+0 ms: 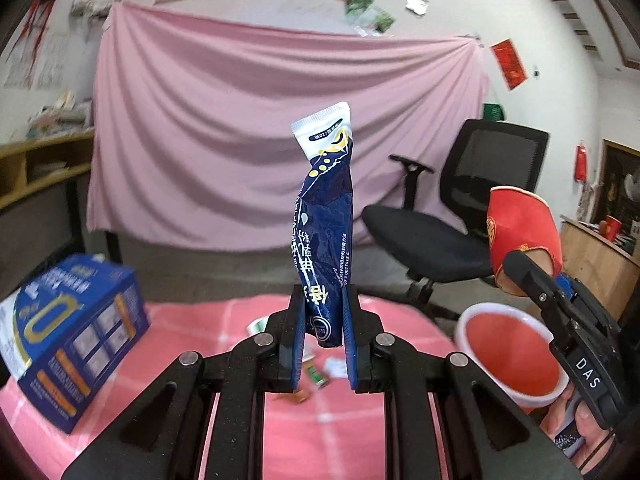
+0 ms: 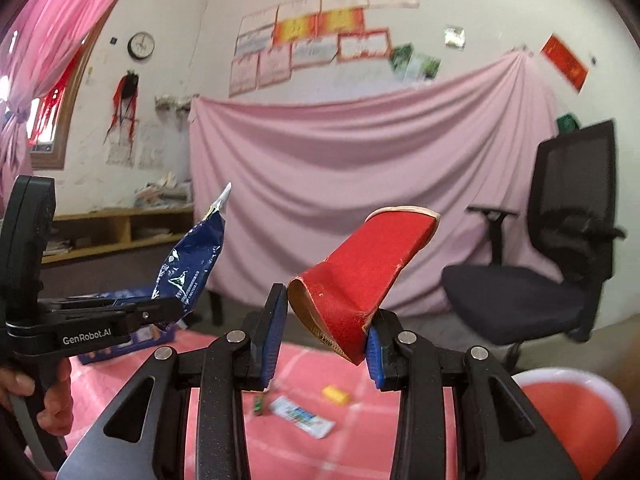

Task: Collect trash
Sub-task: 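Lift the wrapper and cup in both grippers and carry them over the red bin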

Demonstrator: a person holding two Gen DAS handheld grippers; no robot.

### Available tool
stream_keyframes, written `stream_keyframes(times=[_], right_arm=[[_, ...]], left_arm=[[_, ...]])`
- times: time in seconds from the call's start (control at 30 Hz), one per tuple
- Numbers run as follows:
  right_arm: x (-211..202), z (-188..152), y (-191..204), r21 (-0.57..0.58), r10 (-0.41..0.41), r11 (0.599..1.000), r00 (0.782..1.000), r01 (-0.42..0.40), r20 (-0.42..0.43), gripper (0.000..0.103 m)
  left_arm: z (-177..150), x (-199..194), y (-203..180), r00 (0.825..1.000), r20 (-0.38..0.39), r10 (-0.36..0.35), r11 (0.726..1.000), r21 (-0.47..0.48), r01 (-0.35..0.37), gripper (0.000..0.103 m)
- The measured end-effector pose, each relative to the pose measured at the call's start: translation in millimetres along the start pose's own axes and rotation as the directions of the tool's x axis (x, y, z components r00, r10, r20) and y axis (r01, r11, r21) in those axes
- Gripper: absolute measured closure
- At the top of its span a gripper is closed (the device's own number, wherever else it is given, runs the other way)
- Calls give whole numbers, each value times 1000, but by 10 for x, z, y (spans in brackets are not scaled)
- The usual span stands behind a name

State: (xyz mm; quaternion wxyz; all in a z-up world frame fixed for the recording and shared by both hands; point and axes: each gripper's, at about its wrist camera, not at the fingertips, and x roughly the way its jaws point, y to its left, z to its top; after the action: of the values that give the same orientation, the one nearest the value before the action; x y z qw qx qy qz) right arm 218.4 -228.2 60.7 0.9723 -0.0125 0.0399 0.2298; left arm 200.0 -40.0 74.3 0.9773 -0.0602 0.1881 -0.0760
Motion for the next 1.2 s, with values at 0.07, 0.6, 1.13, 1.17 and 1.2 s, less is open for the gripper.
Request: stream_keyframes(times=[0.07,0.6,1.13,1.17,1.2], right_arm=[[-89,53,-92,-2,-36,999,999,36,31,70],[-528,-1,-1052,91,-300,950,954,297,19,70],[-572,-319,-1774,215,-378,880,899,423,-220,70],[-566,-335,-1789,219,-378,878,897,426,-231,70],[-557,-353,-1808,223,-376,875,894,430,-245,70]], left_arm=[[52,26,-150,1000,15,-26,999,19,26,89],[205,562,-1376,972,7,-236,958,167,232,89],[17,1264,-2028,927,-215,-307,927,154,343,89],[6,1319,-2047,921,-235,-310,926,143,348,89],[-6,1350,-2057,916,-249,-314,926,135,354,89]])
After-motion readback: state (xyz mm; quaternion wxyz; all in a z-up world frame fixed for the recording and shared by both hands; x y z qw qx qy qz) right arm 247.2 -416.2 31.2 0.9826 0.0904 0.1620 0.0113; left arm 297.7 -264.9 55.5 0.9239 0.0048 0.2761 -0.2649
